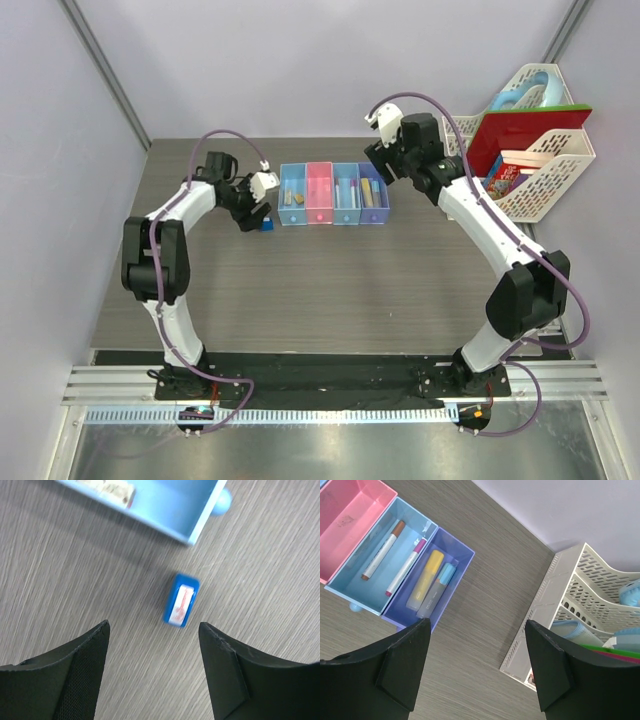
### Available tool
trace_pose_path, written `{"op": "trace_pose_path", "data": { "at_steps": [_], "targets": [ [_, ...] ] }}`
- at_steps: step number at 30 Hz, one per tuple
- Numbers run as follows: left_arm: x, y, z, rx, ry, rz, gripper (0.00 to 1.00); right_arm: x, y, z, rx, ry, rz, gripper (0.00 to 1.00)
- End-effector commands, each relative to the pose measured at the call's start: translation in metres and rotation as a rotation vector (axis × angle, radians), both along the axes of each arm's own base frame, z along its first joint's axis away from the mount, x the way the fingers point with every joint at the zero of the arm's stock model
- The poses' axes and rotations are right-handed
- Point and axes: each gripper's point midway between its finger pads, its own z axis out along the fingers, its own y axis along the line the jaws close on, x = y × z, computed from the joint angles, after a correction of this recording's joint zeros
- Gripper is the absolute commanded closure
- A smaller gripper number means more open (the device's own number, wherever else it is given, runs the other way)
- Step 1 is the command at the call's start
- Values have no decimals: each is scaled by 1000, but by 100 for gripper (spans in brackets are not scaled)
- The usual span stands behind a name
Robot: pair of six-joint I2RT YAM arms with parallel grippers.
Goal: Sort the stationery into containers
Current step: Pick up the stationery from the center of the board.
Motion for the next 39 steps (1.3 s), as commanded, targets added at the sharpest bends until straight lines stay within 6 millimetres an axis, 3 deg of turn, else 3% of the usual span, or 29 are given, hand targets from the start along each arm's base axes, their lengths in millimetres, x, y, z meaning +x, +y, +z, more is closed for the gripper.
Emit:
{"op": "trace_pose_path", "data": {
  "at_steps": [1,10,13,20,25,29,34,39],
  "targets": [
    [2,-10,-6,0,24,-31,28,4,5,6,34,-33,4,19],
    [5,-12,-21,18,52,-32,33,3,2,7,42,-42,2,19],
    [5,-13,-25,22,61,-32,43,3,1,7,47,-44,0,19],
    [-1,-12,-28,34,88,-36,79,2,-4,5,48,-46,-11,19],
    [-6,-13,-18,31,87,-40,100,2,-10,6,59,-48,-25,19],
    [-10,-17,6,8,63,-34,100,1,-17,9,69,-54,-49,19],
    [-4,-33,71,-97,-31,-2,100,2,-33,-1,58,-38,-109,18],
    [10,-60,122,-208,-106,70,100,-3,-45,-14,73,-6,-145,16]
  ]
}}
